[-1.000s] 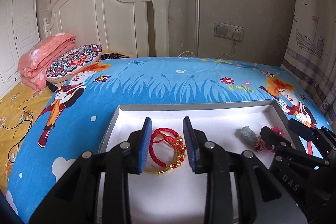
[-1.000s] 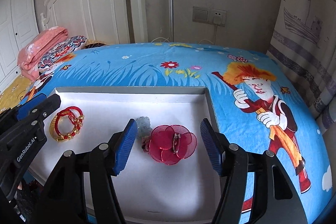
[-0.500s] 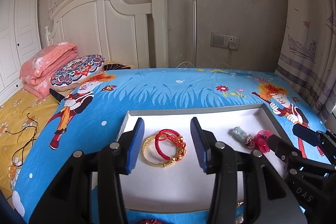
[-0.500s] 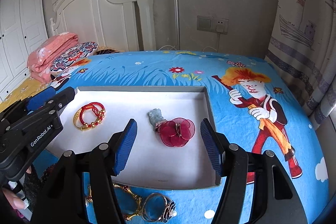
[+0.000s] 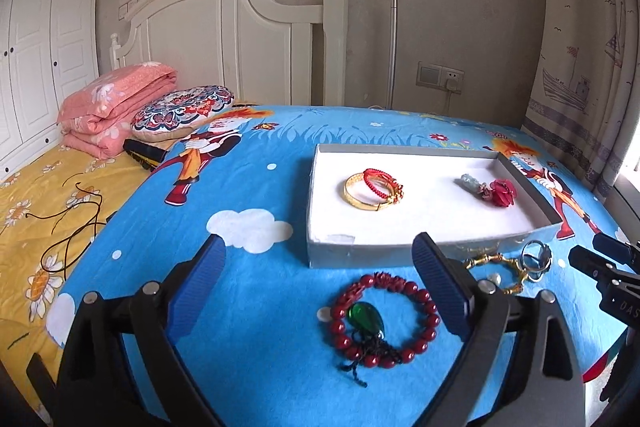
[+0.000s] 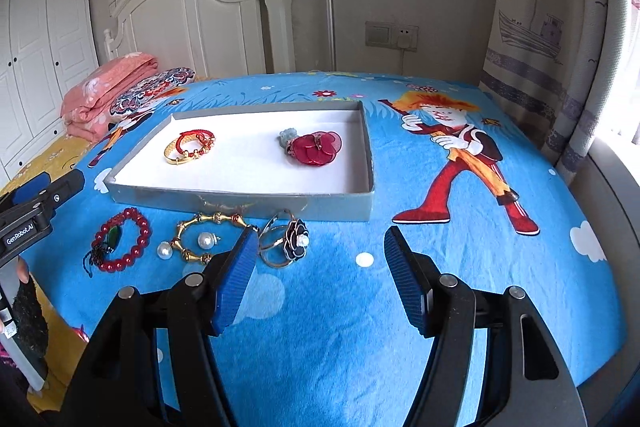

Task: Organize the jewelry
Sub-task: 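Grasp the red bead bracelet with green pendant using the left tool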

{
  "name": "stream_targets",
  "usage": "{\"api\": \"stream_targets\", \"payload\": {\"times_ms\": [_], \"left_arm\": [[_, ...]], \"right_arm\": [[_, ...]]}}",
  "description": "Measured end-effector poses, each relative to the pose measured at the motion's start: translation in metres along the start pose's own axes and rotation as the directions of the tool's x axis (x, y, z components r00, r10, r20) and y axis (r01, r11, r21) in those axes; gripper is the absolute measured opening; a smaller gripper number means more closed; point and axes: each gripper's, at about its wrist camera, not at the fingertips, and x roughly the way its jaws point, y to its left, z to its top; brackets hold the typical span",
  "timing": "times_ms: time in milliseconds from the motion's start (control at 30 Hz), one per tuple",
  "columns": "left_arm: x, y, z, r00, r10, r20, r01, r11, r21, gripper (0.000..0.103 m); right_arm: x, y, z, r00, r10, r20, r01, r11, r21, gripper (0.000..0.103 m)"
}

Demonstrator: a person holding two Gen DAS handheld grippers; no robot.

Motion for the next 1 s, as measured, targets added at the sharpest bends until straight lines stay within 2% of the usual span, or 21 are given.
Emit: {"api": "stream_targets", "payload": {"times_ms": [233,433,567,700,767,833,1000], "left_arm": [[-0.016,0.013,-0.037,0.999,0.035,-0.005,-0.035,0.999,0.002,0.091],[-0.021,-0.002,-0.053,1.0,0.002,0.02,-0.003,0.999,0.049,0.091],[-0.017,-0.011,-0.053,0.998,-0.064,0.017,0.063,0.996,0.064,0.077],[-0.002,-0.018,-0.051,0.996,-0.083,-0.02,0.084,0.994,0.066,0.066],[0.008,-0.021,-0.05,0.995,-0.086,-0.045,0.089,0.993,0.073,0.053],[0.015,-0.026,-0.052,0.994,-0.086,-0.068,0.092,0.992,0.084,0.046],[0.017,-0.031,-0.057,0.996,-0.072,-0.059,0.079,0.99,0.118,0.043]], "right_arm": [[-0.013,0.007,-0.03,0.999,-0.023,0.031,0.023,0.999,-0.027,0.062],[-0.014,0.02,-0.044,1.0,-0.004,0.023,0.005,0.999,-0.051,0.062],[-0.011,0.031,-0.047,1.0,0.012,0.014,-0.011,0.997,-0.076,0.062],[-0.011,0.036,-0.048,1.0,0.019,0.015,-0.017,0.996,-0.087,0.062],[-0.011,0.037,-0.048,1.0,0.02,0.016,-0.019,0.996,-0.088,0.062],[-0.011,0.037,-0.048,1.0,0.019,0.014,-0.018,0.996,-0.089,0.062],[-0.011,0.038,-0.048,1.0,0.022,0.014,-0.02,0.996,-0.09,0.062]]}}
